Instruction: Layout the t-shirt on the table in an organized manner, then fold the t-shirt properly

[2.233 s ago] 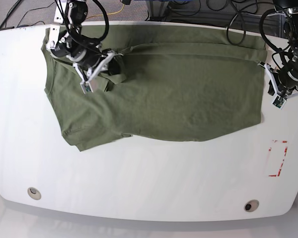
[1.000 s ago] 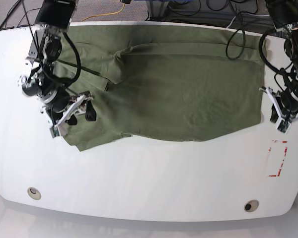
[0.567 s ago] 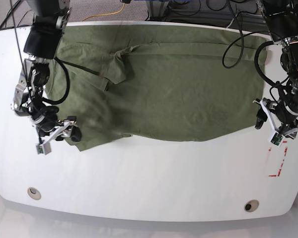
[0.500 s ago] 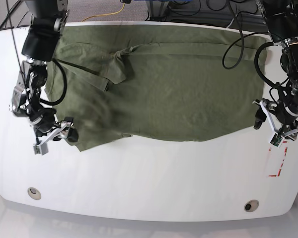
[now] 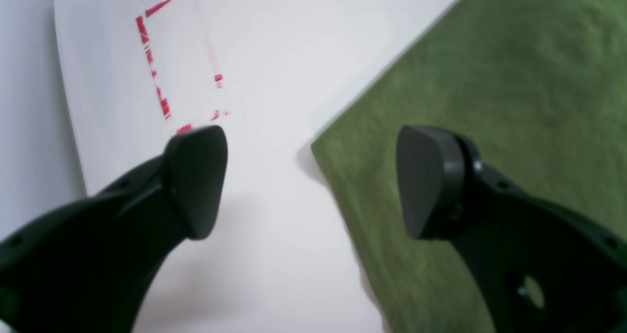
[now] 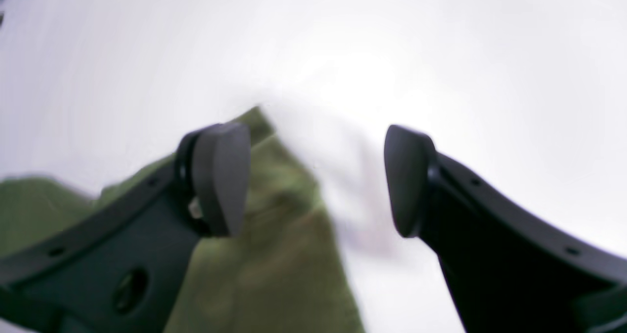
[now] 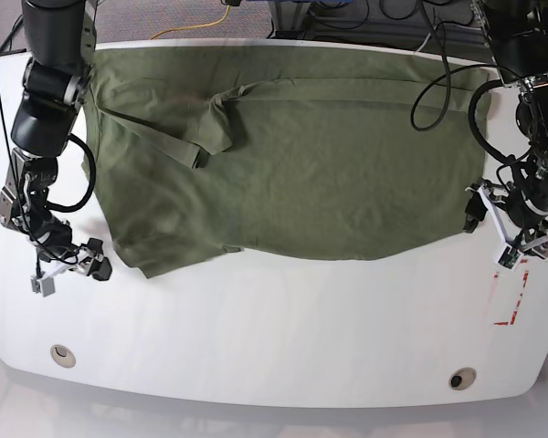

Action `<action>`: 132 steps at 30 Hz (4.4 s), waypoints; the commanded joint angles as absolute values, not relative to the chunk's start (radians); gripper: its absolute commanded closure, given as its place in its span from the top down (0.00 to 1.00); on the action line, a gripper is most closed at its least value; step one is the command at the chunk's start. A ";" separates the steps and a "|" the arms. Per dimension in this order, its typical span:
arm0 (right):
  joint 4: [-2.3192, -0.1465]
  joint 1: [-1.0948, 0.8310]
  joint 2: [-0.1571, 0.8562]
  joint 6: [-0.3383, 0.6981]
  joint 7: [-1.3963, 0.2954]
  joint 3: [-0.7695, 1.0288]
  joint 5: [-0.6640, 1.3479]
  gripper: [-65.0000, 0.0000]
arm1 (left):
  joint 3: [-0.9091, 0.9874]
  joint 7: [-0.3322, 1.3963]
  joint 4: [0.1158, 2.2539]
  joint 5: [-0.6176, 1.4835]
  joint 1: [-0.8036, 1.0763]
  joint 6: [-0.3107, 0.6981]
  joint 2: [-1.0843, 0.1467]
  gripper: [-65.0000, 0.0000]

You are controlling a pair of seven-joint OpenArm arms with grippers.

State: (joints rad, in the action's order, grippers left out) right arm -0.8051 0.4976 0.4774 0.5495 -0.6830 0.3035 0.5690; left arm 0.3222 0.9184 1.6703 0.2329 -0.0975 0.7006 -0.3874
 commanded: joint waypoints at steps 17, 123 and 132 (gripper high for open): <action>-0.679 0.476 0.507 0.558 -0.503 0.166 0.585 0.64 | 0.332 0.895 1.685 0.239 -0.113 0.698 -0.404 0.79; -0.682 0.463 0.446 0.588 -0.504 0.163 0.585 0.01 | 0.423 0.809 1.063 0.236 -0.334 0.651 -0.317 0.79; -0.682 0.463 0.446 0.588 -0.504 0.163 0.585 0.01 | 0.420 0.788 1.017 0.236 -0.334 0.633 -0.305 0.79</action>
